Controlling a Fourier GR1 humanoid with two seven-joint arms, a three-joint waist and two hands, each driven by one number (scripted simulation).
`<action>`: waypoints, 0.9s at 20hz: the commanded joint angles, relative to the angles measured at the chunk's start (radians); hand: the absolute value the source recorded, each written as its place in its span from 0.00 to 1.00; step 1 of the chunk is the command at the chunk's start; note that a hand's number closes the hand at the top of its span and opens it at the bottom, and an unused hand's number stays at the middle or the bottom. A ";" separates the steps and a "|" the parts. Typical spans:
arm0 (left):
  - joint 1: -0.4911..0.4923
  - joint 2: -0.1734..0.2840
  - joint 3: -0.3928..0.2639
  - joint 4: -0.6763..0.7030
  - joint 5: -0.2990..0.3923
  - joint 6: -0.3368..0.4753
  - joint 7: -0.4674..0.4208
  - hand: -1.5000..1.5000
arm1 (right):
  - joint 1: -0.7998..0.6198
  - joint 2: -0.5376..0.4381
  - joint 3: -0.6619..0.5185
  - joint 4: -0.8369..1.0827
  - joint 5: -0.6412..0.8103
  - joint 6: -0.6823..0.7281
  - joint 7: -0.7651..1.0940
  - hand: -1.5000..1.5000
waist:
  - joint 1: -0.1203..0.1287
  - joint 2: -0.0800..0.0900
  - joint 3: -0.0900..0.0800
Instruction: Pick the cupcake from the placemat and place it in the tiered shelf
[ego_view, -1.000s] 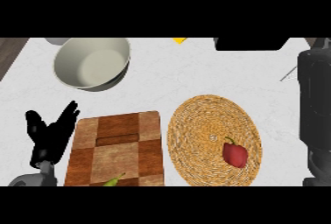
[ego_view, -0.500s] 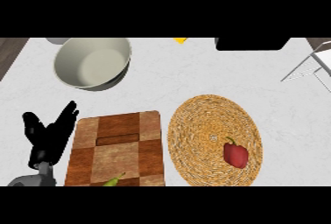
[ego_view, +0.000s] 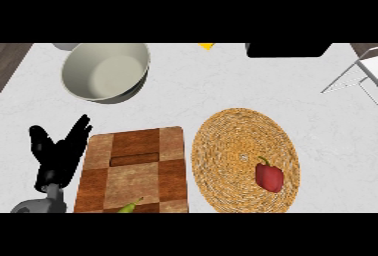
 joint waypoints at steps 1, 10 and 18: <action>0.025 -0.032 -0.037 0.002 -0.031 0.017 0.011 0.50 | 0.031 -0.005 -0.032 0.011 -0.034 0.086 0.050 1.00 | 0.002 0.006 -0.005; 0.051 -0.037 -0.033 -0.036 -0.025 0.006 0.032 0.50 | 0.141 -0.128 -0.095 0.134 -0.092 -0.015 -0.090 1.00 | 0.011 0.008 -0.005; -0.001 -0.037 0.007 0.079 -0.012 -0.018 -0.015 0.50 | 0.133 -0.234 -0.087 0.283 -0.130 -0.061 -0.145 1.00 | 0.011 0.011 -0.006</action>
